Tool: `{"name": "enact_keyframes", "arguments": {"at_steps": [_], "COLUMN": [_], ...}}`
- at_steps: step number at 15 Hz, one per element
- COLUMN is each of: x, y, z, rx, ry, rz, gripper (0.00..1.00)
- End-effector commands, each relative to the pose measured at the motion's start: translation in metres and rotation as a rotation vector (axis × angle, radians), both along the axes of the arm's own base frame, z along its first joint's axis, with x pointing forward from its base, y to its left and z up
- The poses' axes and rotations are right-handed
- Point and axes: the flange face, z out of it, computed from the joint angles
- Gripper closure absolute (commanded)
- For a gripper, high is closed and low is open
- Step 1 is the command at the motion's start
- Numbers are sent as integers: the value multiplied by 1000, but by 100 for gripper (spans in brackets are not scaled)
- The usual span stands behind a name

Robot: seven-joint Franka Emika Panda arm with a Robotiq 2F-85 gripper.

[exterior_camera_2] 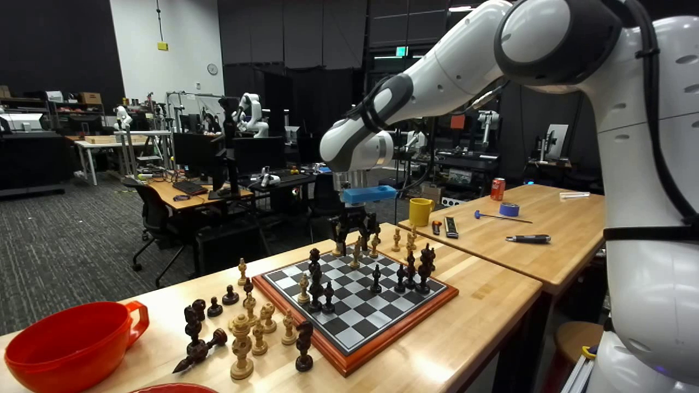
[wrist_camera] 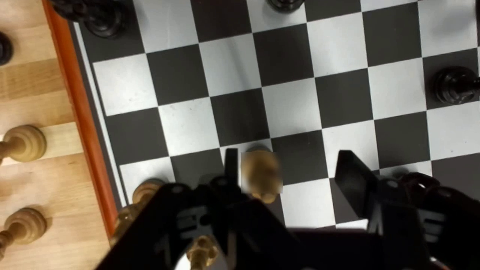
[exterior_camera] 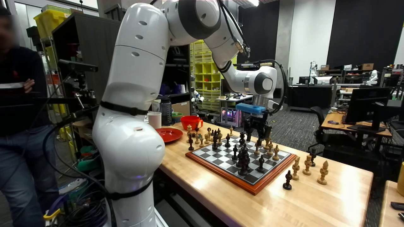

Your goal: Shift one white chess piece to the next square

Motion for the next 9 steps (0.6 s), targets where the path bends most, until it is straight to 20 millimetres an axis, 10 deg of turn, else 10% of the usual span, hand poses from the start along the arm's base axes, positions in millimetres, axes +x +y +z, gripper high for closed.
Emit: {"name": "enact_keyframes", "arguments": {"at_steps": [1, 5, 9], "x": [6, 6, 2], "y": [-5, -19, -26], "z": [2, -1, 1], "rx": [-2, -12, -19], "ry": [-10, -13, -14], "rz": [-6, -26, -33], "gripper": [63, 96, 94]}}
